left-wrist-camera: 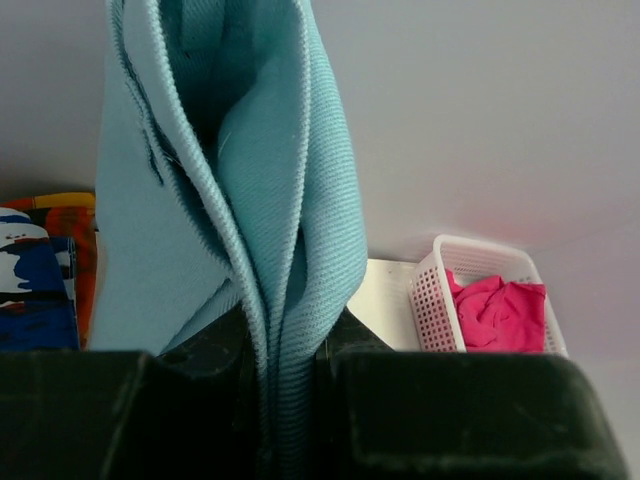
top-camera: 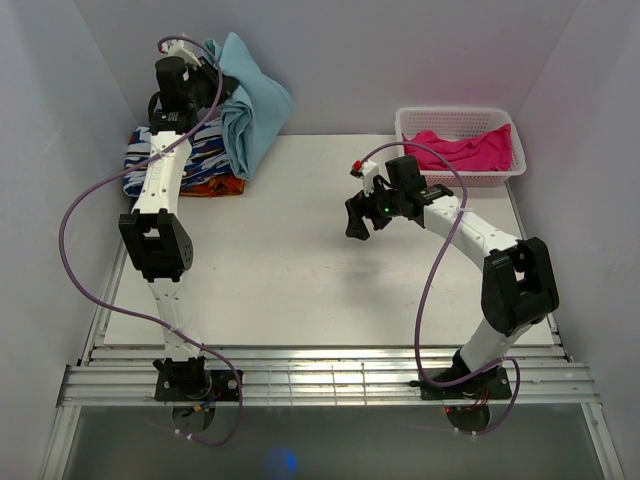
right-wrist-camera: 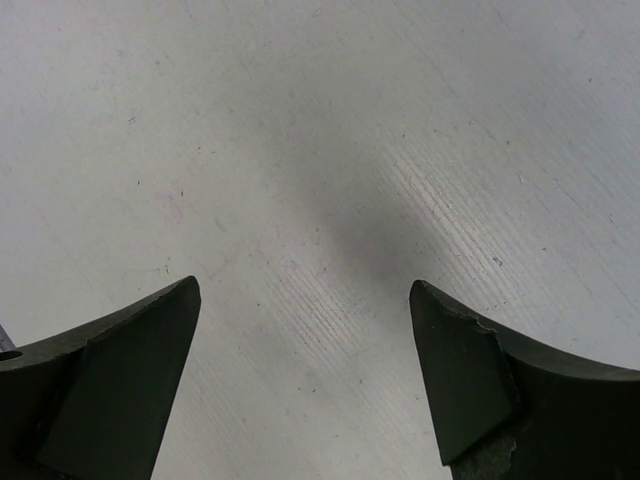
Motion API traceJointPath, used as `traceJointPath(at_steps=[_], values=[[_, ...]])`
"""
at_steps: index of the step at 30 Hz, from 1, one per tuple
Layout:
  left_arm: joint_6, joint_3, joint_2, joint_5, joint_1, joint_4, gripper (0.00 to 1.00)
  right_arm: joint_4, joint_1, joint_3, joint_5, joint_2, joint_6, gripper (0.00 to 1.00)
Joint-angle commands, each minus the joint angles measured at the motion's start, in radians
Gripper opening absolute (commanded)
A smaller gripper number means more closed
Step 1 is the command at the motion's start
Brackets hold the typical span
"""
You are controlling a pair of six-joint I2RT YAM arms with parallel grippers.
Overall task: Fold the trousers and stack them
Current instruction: Neatly place the folded trousers to the corner
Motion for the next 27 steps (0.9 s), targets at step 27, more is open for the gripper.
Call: traceJointPath(at_steps=[27], values=[[-0.057, -0.422, -0.234, -0.008, 0.405, 0.389, 0.0, -0.02, -0.004, 0.026, -0.022, 0.045, -0.014, 0.9]])
